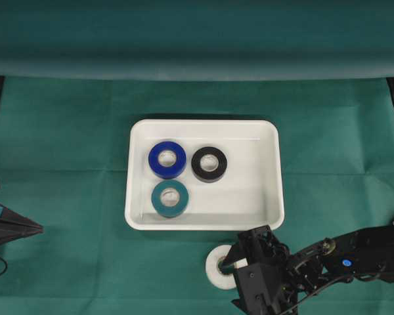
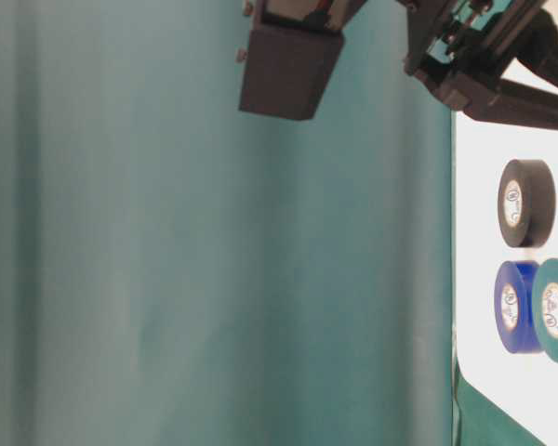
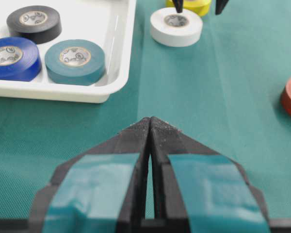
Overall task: Put the tape into the white case with the right arm.
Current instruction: 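Lower the right gripper onto the white tape roll and grasp it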
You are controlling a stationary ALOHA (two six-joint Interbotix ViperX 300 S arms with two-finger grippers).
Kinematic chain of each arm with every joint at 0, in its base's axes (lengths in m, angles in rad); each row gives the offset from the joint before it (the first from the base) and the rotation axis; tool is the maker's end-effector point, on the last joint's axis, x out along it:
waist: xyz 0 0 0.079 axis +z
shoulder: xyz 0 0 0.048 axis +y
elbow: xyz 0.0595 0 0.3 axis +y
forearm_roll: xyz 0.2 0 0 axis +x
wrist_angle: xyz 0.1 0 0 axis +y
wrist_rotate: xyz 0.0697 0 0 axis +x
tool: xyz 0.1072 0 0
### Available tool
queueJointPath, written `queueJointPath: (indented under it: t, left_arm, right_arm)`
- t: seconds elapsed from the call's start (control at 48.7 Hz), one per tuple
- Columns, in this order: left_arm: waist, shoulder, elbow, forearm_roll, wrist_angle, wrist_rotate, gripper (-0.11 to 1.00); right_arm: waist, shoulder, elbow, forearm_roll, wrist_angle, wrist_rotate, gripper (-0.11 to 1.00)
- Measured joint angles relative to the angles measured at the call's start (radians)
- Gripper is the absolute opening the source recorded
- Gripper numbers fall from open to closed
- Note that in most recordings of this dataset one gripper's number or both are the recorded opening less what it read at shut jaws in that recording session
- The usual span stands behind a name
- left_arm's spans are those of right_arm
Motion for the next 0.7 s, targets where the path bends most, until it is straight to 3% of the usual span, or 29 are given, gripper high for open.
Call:
queueJointPath:
  t: [0.555,0.698]
  left_arm:
    - [0.000,0.000,0.000,0.000,0.000,0.000,0.00]
    - [0.000,0.000,0.000,0.000,0.000,0.000,0.00]
  right_arm:
    - [-0.008,0.074,-0.026,-0.002,0.021,0.003,0.59]
    - [-0.008,0.074,-0.026,0.000,0.023,0.005,0.48]
